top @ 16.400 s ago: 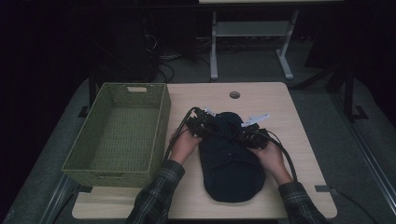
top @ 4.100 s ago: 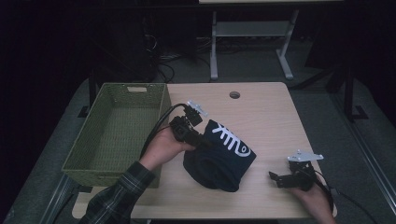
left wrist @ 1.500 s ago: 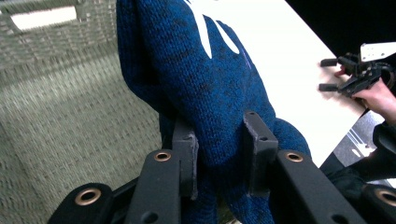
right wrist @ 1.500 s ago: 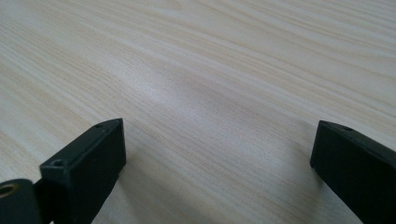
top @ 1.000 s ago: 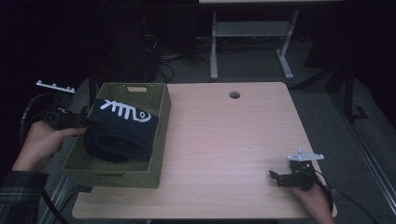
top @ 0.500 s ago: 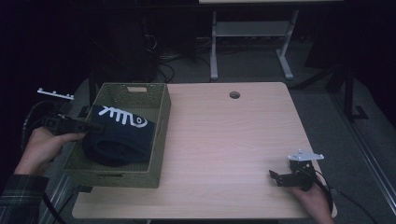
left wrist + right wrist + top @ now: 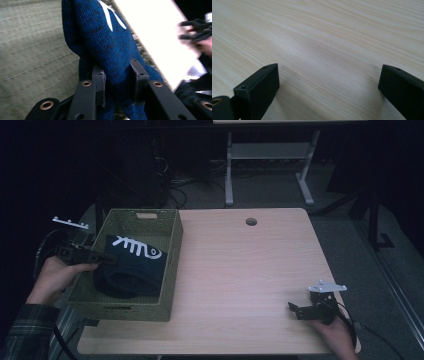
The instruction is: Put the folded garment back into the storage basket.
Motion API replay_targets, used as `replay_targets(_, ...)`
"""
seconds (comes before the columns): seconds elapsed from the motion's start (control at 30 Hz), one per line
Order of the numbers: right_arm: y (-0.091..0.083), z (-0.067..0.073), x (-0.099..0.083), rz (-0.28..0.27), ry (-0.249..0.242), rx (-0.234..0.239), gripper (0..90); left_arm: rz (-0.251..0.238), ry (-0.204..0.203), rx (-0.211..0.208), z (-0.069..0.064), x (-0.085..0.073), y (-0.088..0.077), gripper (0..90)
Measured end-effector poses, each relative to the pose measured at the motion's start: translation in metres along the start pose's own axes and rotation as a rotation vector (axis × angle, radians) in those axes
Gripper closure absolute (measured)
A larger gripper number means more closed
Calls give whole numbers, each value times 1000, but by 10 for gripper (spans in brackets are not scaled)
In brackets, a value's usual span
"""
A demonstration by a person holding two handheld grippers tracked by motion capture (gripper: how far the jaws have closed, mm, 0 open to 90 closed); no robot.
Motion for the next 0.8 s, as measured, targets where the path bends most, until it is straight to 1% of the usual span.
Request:
replay_targets(0.03, 0, 0, 0, 0, 0, 0, 29, 12, 1, 35, 5, 0, 6, 696)
replay_targets(0.07, 0, 0, 0, 0, 0, 0, 29, 12, 1, 35, 5, 0, 6, 695)
replay_targets(0.13, 0, 0, 0, 0, 0, 0, 29, 15, -6, 55, 11, -1, 11, 692)
replay_targets(0.23, 0, 0, 0, 0, 0, 0, 29, 32, -9, 102, 20, -1, 17, 684)
replay_targets(0.27, 0, 0, 0, 0, 0, 0, 29, 48, -4, 141, 26, -1, 21, 673)
replay_targets(0.3, 0, 0, 0, 0, 0, 0, 29, 48, -4, 141, 26, -1, 21, 665)
replay_targets(0.33, 0, 0, 0, 0, 0, 0, 29, 51, -6, 162, 29, -1, 24, 659)
replay_targets(0.37, 0, 0, 0, 0, 0, 0, 29, 61, -4, 194, 35, -2, 27, 652)
replay_targets(0.4, 0, 0, 0, 0, 0, 0, 29, 64, -9, 205, 37, -3, 28, 645)
replay_targets(0.43, 0, 0, 0, 0, 0, 0, 29, 66, -4, 221, 40, -3, 29, 634)
replay_targets(0.47, 0, 0, 0, 0, 0, 0, 29, 66, -6, 237, 41, -4, 30, 615)
replay_targets(0.5, 0, 0, 0, 0, 0, 0, 29, 66, -6, 237, 41, -4, 30, 589)
replay_targets(0.53, 0, 0, 0, 0, 0, 0, 29, 67, -11, 257, 43, -4, 30, 554)
replay_targets(0.57, 0, 0, 0, 0, 0, 0, 29, 68, -9, 277, 44, -4, 30, 554)
replay_targets(0.6, 0, 0, 0, 0, 0, 0, 29, 69, -9, 292, 45, -5, 30, 527)
replay_targets(0.63, 0, 0, 0, 0, 0, 0, 29, 65, -13, 303, 46, -5, 30, 456)
replay_targets(0.7, 0, 0, 0, 0, 0, 0, 29, 48, -15, 320, 47, -7, 27, 407)
replay_targets(0.73, 0, 0, 0, 0, 0, 0, 29, 48, -15, 320, 47, -7, 27, 375)
replay_targets(0.77, 0, 0, 0, 0, 0, 0, 29, 41, -14, 334, 47, -7, 25, 348)
replay_targets(0.8, 0, 0, 0, 0, 0, 0, 29, 32, -13, 346, 48, -7, 24, 348)
Point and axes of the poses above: each handheld gripper's, and its own axes: y roughly forward along the jaws, x roughly out of its top, z roughly to its left, the point moved 2 cm from there along y, roughly forward along the jaws, and after that the axes turned 5 degrees about -y, right-handed, at the moved point
